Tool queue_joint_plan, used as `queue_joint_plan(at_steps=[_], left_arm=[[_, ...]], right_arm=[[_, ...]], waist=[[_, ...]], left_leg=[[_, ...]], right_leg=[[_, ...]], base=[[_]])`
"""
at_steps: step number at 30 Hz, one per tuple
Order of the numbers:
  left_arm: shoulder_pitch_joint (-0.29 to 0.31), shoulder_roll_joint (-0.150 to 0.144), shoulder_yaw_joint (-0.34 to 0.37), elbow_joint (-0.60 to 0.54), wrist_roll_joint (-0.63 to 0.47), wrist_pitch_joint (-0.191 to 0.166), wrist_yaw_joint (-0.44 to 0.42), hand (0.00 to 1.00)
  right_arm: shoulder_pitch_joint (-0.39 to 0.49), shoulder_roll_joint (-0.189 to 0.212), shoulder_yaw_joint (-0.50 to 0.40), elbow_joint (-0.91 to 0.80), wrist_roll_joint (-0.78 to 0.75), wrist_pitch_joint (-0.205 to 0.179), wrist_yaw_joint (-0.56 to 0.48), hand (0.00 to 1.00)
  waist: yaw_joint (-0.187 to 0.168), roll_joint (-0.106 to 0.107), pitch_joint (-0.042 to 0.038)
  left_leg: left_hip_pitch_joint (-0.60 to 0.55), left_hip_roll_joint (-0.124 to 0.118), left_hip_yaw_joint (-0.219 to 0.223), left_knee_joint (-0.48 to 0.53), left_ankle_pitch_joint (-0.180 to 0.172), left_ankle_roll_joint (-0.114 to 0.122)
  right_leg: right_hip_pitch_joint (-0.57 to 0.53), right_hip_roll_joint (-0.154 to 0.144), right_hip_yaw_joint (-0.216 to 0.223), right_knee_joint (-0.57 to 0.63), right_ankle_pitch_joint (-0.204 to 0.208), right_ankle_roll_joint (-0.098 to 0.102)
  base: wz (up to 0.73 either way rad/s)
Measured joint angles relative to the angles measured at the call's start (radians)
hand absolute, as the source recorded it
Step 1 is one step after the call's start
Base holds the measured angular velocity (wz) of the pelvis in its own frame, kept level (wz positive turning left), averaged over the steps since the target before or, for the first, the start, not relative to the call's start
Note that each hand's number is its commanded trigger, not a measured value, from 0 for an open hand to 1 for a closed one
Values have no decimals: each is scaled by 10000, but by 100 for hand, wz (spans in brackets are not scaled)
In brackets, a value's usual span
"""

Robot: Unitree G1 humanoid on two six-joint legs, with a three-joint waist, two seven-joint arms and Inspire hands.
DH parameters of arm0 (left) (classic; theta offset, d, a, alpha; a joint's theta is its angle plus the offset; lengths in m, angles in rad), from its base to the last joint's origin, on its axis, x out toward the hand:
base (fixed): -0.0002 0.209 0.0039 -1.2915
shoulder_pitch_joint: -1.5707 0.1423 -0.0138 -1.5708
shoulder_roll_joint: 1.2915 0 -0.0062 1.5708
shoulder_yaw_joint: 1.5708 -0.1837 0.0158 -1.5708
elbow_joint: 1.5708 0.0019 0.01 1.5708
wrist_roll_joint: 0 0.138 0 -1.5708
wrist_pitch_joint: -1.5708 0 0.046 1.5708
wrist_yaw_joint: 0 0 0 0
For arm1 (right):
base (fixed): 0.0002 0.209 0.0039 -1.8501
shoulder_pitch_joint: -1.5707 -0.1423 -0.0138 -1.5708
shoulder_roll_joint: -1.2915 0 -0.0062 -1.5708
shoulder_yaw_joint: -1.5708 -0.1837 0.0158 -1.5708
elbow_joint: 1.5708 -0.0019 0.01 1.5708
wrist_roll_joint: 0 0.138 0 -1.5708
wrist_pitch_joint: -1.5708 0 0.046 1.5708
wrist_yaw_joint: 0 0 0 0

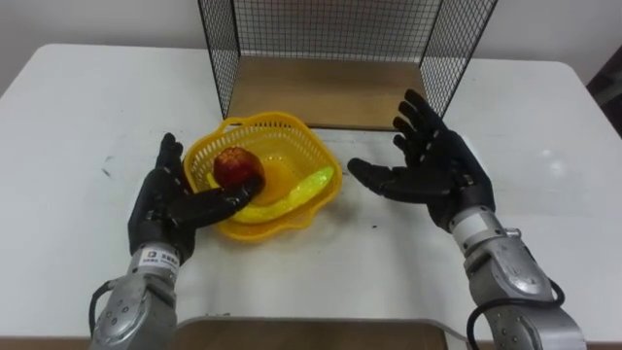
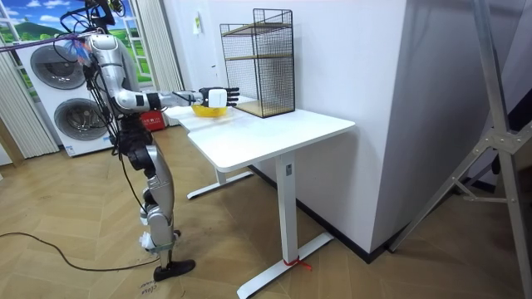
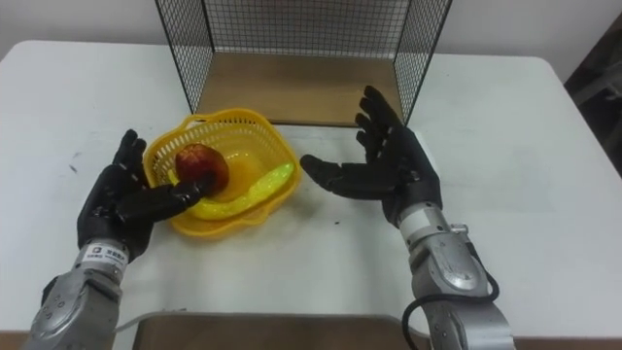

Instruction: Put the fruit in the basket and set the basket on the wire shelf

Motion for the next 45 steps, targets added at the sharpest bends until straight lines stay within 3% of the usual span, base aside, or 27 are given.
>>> queue_joint_plan(at_steps=[11,16,22,29,45], left_arm=[[-1,16,-362,141,50,-10,-100,0],[-3,5,-377,141,55,-23,-114,0],[-9,-16,-435,141,82,-73,-139,0],[-10,-70,-808,141,180,-75,-202,0],[-12,-97,-1149,219,258,-3,-434,0]], right_arm=[[-306,112,-1,-2,53,-1,51,0],[-305,256,1,-1,698,-19,348,0],[-296,372,3,-1,1964,-145,519,0],[-270,384,334,-1,2310,-146,797,0],[-85,369,1229,554,1899,-129,1619,0]], waist=[[-83,-15,5],[-245,-12,6],[-402,96,63],[-571,251,18],[-573,123,-30]], left_leg=[[-61,0,1,14,0,0],[-46,0,6,17,0,0],[-64,1,34,14,-1,0],[-39,2,90,6,-1,0],[147,6,134,3,0,0]], right_leg=[[8,0,28,9,0,0],[8,6,102,4,0,0],[-21,8,118,-3,0,0],[-24,14,129,-4,0,0],[76,19,216,19,3,-3]], base=[[0],[0],[0],[-2],[0]])
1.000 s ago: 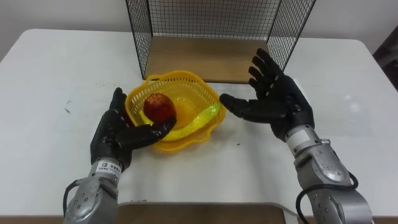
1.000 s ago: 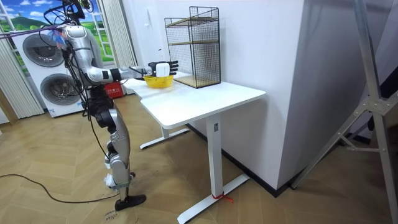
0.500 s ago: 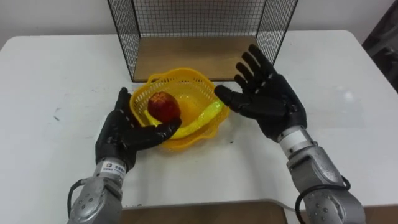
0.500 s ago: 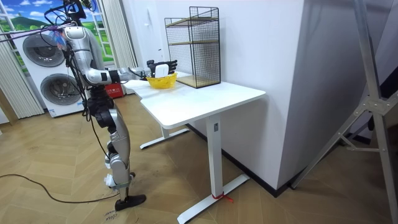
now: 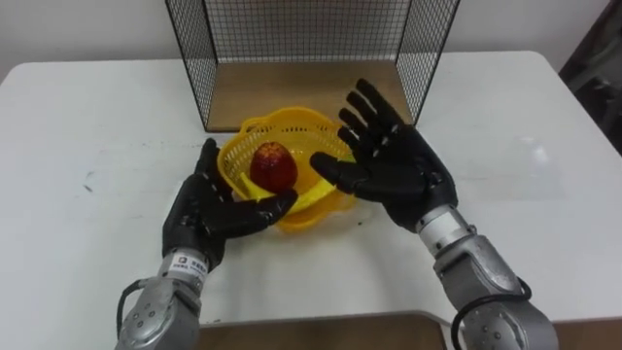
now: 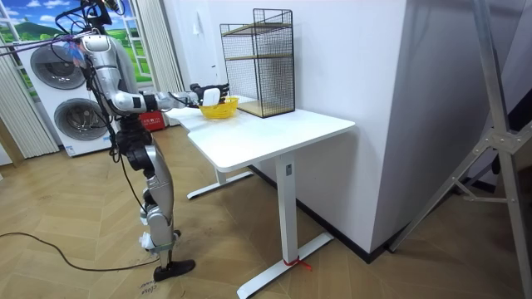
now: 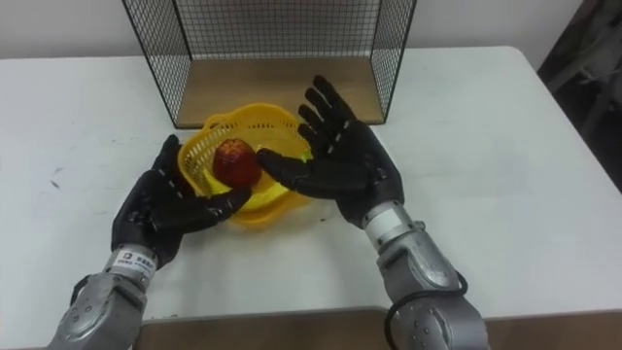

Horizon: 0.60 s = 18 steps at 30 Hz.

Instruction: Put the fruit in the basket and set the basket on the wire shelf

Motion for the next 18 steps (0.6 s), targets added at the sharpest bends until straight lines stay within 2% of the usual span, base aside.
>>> queue_joint_plan(at_steps=[9,18], left_arm=[[-19,5,-115,112,121,3,-126,0],[-391,90,-114,130,115,2,-126,0]], right_arm=[[23,-23,24,161,-472,-1,487,0],[54,-35,89,162,-775,0,564,0]], waist=[[10,-141,86],[23,-137,89]], left_leg=[[-31,18,60,-3,-1,0],[-76,19,112,-11,-1,0]], right_leg=[[6,19,66,3,18,-8],[-59,25,83,6,23,-7]], base=[[0],[0]])
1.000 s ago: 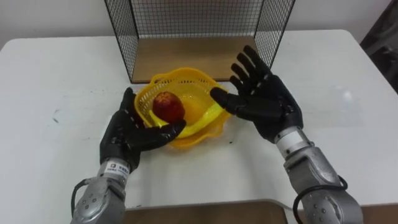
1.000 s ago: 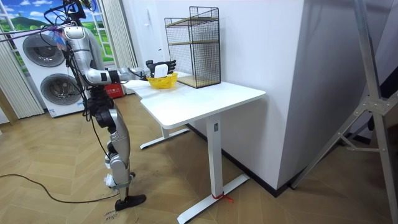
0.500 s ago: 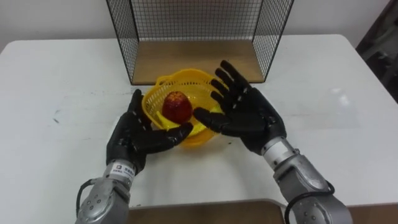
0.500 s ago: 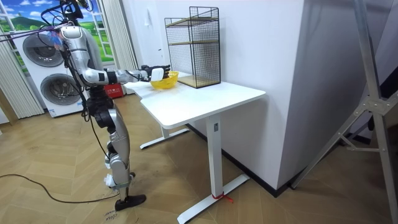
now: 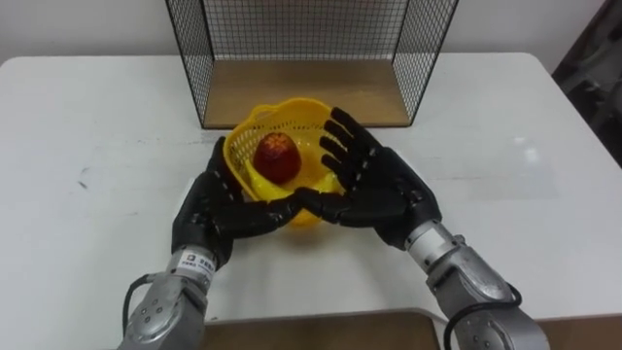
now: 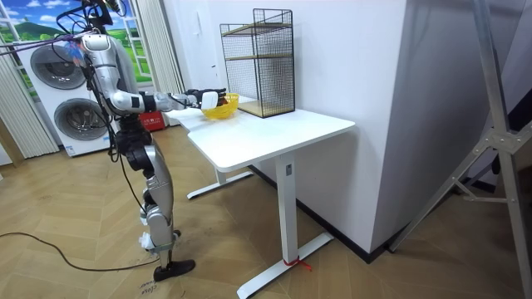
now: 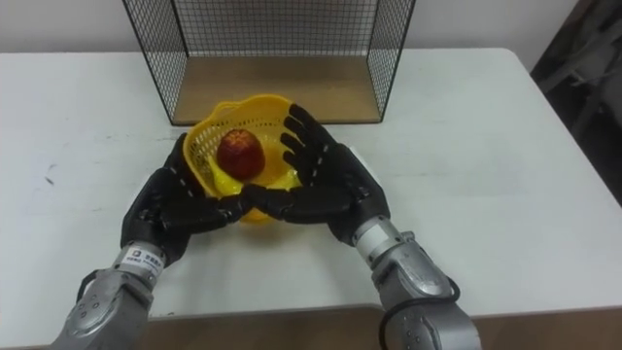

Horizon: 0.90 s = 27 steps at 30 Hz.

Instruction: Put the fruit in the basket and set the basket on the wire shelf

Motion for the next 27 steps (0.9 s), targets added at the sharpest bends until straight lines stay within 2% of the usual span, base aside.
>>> queue_joint_plan(at_steps=[3,10,18,27], left_arm=[[-13,114,0,92,1,0,0,0],[-30,118,0,125,-3,-1,0,0],[-139,138,81,125,63,-7,0,0],[-139,144,92,125,61,-9,0,0]], right_arm=[[-1,-14,58,-2,-91,-6,-2,0],[-13,-19,71,-68,-97,-5,-15,0],[-52,-147,7,-1064,-87,-5,-30,0],[-53,-169,-50,-1132,-79,-5,-30,0]], waist=[[-29,2,0],[-3,12,-3],[10,66,-24],[40,67,-30]], left_leg=[[1,1,5,10,0,0],[-1,6,33,5,0,0],[7,15,40,1,-1,-2],[23,30,90,2,-1,-2]], right_leg=[[0,0,12,-6,0,0],[-28,6,66,7,0,0],[-40,27,89,10,2,-4],[-50,36,107,14,9,-13]], base=[[0],[0],[0],[-1]])
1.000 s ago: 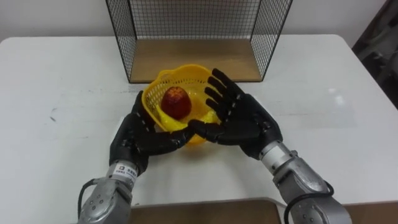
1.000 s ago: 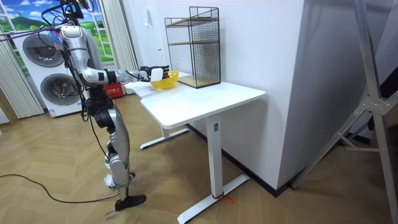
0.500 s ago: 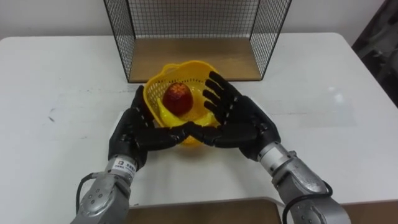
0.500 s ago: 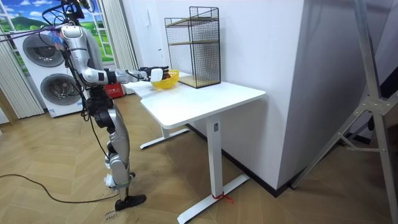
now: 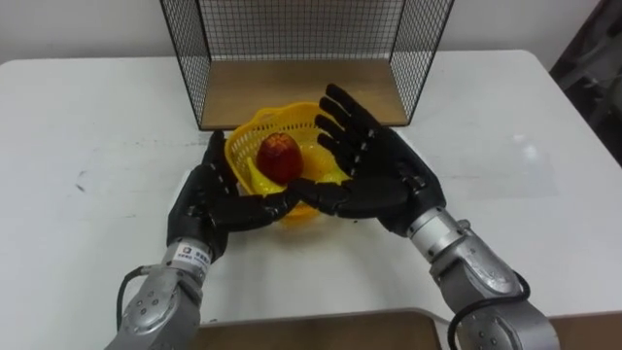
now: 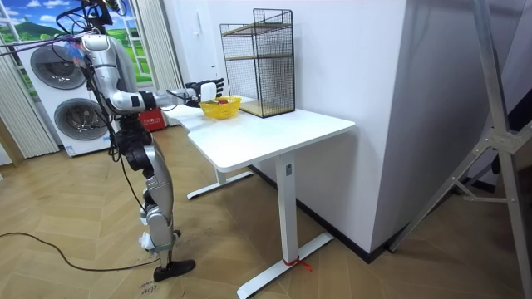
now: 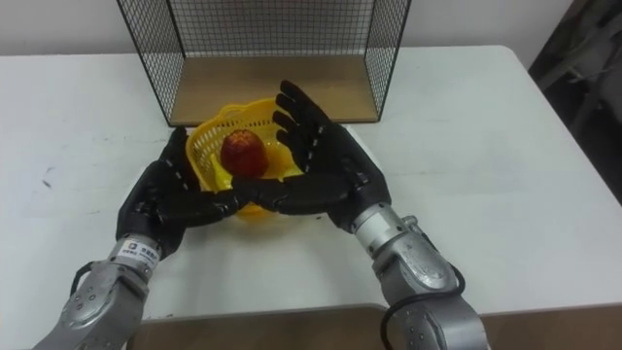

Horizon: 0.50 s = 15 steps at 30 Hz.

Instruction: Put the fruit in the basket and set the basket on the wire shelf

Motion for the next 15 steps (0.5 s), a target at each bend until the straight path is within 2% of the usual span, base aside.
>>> queue_joint_plan(at_steps=[9,15], left_arm=[[0,21,-4,175,-34,-3,0,0],[-1,81,-3,396,-49,-3,0,0]], right_arm=[[1,-37,5,-181,-4,0,-263,0],[-1,-86,2,-185,-4,0,-388,0]], waist=[[10,-1,-54],[25,-14,-62]], left_leg=[[100,9,29,9,0,0],[141,28,84,4,0,-1]], right_leg=[[20,2,6,24,5,-7],[9,2,11,121,5,-9]], base=[[0],[-1]])
